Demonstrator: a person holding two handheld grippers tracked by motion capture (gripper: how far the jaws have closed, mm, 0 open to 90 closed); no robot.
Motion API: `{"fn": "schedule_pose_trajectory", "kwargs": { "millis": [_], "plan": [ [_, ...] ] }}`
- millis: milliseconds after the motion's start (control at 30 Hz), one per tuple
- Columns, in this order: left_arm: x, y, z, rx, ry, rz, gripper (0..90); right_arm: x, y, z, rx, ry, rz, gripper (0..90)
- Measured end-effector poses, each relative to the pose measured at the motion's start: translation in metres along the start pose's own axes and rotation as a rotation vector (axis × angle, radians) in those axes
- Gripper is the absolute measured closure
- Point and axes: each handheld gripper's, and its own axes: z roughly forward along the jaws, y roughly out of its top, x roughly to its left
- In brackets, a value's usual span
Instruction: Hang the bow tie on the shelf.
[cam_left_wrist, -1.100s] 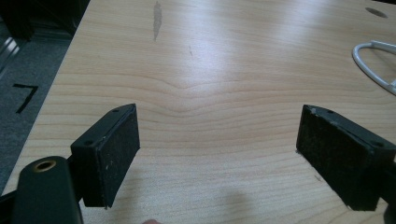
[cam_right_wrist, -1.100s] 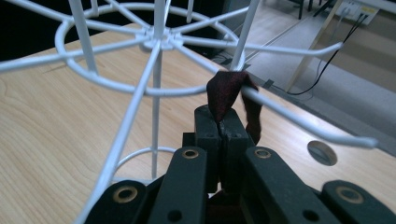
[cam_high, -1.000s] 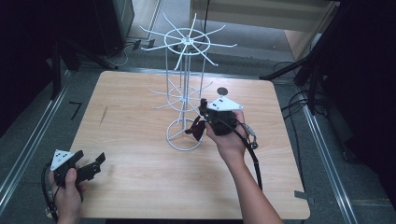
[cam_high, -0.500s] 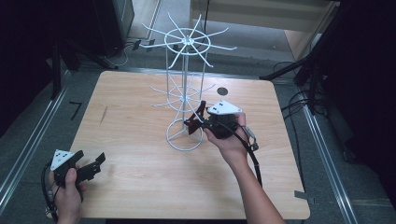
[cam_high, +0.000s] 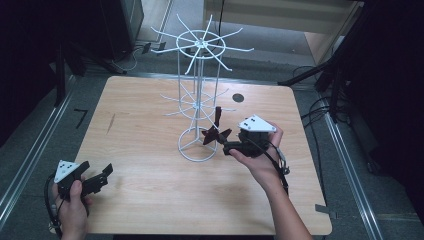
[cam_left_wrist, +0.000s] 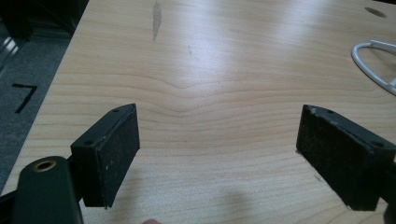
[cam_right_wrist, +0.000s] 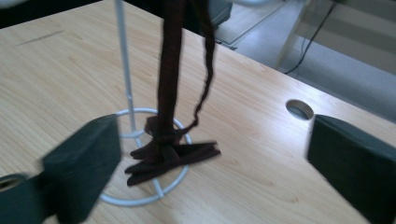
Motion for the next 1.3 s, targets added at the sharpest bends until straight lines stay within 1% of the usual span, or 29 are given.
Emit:
{"fn": "schedule_pose_trajectory", "kwargs": {
  "millis": [33, 233, 367, 433, 467, 567, 733, 767, 800, 833, 900, 933, 967, 1033, 1133, 1167, 1200, 1300],
  "plan": [
    [0.000, 0.000, 0.000, 0.000, 0.000, 0.000, 14.2, -0.005, -0.006, -0.005, -0.004, 0.000, 0.019, 0.0],
    [0.000, 0.000, 0.000, -0.003, 0.003, 0.003, 14.2, -0.020, -0.026, -0.016, 0.000, -0.028, 0.046, 0.0],
    [-0.001, 0.000, -0.001, -0.006, 0.001, 0.006, 14.2, -0.031, -0.041, -0.026, -0.004, -0.052, 0.081, 0.0],
    [-0.001, 0.000, -0.001, -0.005, 0.003, 0.007, 14.2, -0.034, -0.044, -0.027, -0.006, -0.056, 0.086, 0.0],
    [-0.001, -0.001, 0.000, -0.007, 0.006, 0.009, 14.2, -0.041, -0.053, -0.033, -0.010, -0.068, 0.110, 0.0],
    [-0.001, -0.001, -0.001, -0.011, 0.007, 0.009, 14.2, -0.047, -0.062, -0.039, -0.008, -0.080, 0.132, 0.0],
    [-0.001, -0.001, -0.001, -0.011, 0.008, 0.011, 14.2, -0.057, -0.077, -0.048, -0.003, -0.100, 0.149, 0.0],
    [-0.001, -0.001, -0.001, -0.012, 0.008, 0.012, 14.2, -0.057, -0.077, -0.048, -0.003, -0.100, 0.149, 0.0],
    [-0.001, -0.001, -0.001, -0.013, 0.007, 0.012, 14.2, -0.062, -0.084, -0.053, -0.004, -0.110, 0.161, 0.0],
    [-0.001, -0.001, -0.001, -0.012, 0.008, 0.012, 14.2, -0.064, -0.086, -0.054, -0.006, -0.116, 0.160, 0.0],
    [-0.001, -0.001, -0.001, -0.013, 0.008, 0.012, 14.2, -0.068, -0.092, -0.059, -0.004, -0.127, 0.176, 0.0],
    [-0.001, -0.001, -0.001, -0.013, 0.008, 0.012, 14.2, -0.068, -0.092, -0.059, -0.004, -0.127, 0.176, 0.0],
    [-0.001, -0.001, -0.001, -0.013, 0.009, 0.013, 14.2, -0.073, -0.098, -0.063, -0.002, -0.138, 0.184, 0.0],
    [-0.001, -0.001, -0.001, -0.014, 0.008, 0.012, 14.2, -0.076, -0.104, -0.067, 0.001, -0.150, 0.193, 0.0],
    [-0.002, -0.001, -0.001, -0.014, 0.009, 0.012, 14.2, -0.082, -0.114, -0.073, 0.008, -0.163, 0.209, 0.0],
    [-0.002, -0.001, -0.001, -0.014, 0.009, 0.012, 14.2, -0.082, -0.114, -0.073, 0.008, -0.163, 0.209, 0.0],
    [-0.002, -0.001, -0.001, -0.013, 0.010, 0.013, 14.2, -0.085, -0.121, -0.076, 0.012, -0.171, 0.219, 0.0],
    [-0.002, -0.001, -0.001, -0.008, 0.008, 0.018, 14.3, -0.090, -0.131, -0.081, 0.017, -0.185, 0.232, 0.0]
  ]
}}
